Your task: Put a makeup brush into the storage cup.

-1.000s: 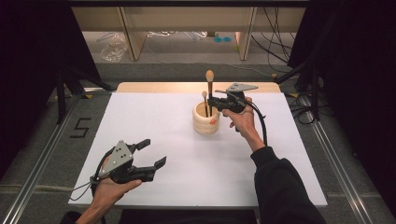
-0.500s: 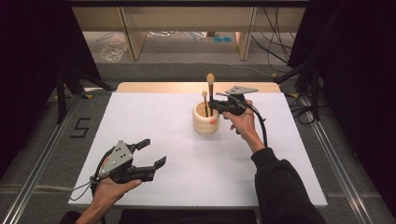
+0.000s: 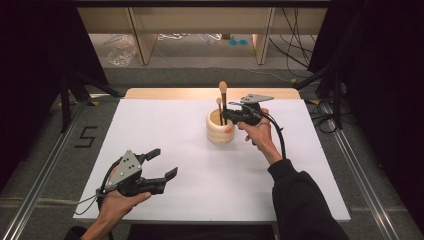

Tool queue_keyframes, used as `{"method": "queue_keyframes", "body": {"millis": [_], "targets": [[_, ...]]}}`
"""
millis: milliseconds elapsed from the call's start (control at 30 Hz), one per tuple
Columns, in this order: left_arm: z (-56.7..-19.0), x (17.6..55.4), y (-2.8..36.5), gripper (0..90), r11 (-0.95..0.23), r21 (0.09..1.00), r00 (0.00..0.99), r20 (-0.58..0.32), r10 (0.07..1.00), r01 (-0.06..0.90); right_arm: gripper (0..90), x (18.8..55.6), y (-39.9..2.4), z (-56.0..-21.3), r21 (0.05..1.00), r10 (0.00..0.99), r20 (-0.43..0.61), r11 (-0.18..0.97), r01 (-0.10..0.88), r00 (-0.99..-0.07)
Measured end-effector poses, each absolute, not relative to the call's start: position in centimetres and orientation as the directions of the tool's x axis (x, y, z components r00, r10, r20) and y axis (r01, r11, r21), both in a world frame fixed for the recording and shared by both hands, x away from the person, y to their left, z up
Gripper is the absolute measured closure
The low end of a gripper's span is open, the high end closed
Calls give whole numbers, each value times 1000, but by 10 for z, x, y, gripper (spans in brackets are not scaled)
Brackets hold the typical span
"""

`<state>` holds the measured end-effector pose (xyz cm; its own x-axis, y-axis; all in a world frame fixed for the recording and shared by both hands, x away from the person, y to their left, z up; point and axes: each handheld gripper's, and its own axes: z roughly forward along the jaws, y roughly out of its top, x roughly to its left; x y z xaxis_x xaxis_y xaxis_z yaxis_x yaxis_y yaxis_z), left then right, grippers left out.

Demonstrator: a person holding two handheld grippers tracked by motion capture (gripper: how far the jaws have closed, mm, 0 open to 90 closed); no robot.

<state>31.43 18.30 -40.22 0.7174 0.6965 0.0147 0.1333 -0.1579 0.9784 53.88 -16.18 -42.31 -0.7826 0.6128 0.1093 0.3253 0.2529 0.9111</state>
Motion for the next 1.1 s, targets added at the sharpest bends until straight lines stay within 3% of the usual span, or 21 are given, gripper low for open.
{"method": "queue_keyframes", "body": {"millis": [467,600,867,1100], "targets": [[-402,314,183,207,-159,979,716,17,697,131,796,538,-167,-425,903,628,115,257,344,-770],[-402,314,183,207,-152,979,713,12,701,133,759,539,-168,-425,908,629,122,242,342,-768],[-401,314,184,207,-154,979,711,16,703,131,530,534,-173,-416,911,665,112,229,344,-739],[-401,315,185,206,-153,980,710,17,704,129,445,528,-179,-407,916,679,108,216,338,-727]]}}
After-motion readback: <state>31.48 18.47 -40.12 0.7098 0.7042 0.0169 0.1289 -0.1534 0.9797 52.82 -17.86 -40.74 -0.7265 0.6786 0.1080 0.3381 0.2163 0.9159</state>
